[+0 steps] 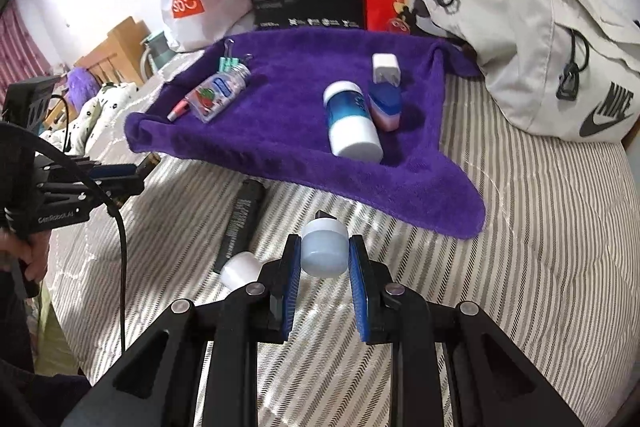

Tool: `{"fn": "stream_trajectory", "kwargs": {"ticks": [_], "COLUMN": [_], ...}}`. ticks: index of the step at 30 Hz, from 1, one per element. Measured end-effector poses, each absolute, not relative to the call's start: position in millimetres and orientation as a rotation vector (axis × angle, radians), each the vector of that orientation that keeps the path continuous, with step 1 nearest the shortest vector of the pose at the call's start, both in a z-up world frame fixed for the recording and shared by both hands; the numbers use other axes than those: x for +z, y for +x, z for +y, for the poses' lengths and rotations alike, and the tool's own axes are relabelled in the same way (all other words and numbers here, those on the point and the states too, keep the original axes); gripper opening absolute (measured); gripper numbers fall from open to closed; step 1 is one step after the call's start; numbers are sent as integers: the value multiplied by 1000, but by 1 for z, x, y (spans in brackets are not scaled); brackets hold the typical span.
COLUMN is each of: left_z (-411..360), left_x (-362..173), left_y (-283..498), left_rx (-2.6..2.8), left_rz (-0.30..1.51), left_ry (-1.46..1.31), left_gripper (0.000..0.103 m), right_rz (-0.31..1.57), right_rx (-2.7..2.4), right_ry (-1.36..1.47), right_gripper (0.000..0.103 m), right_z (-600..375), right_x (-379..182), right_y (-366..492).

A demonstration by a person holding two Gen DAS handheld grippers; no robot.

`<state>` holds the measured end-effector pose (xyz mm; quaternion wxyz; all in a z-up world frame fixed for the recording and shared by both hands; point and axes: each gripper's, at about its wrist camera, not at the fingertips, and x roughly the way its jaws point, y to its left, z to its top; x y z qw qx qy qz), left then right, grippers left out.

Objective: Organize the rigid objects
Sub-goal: 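Carry box onto towel with left tool while right tool carries white bottle, then lower and release the box and white bottle on the towel with both tools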

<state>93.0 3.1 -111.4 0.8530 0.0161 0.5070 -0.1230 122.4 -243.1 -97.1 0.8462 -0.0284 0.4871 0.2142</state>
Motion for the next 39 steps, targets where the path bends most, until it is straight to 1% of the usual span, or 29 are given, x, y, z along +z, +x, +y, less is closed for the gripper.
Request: {"fn": "stream_trajectory", "kwargs": {"ticks": [10,15,23,29,39], "left_z": [19,30,41,42,32], "left_x": [-85,-83,-94,-117,-126], "left_y": [118,141,182,207,221], "left_rx": [-226,-206,-196,-189,-202], "left_rz": [1015,1009,1028,1072,1083], "left_ry": [40,33,27,32,73], "left_gripper": [22,22,22,22,22], "right_rz": [988,967,970,992,1007], "right_rx": [510,537,547,550,559], "right_ry": [-54,-61,-76,-101,-108], "right_gripper": [24,24,24,24,24], "right_z": [-229,-218,-203,-195,-186], "right_x": [-79,-70,-67,-73,-84], "right_y": [139,157,188,194,203]}}
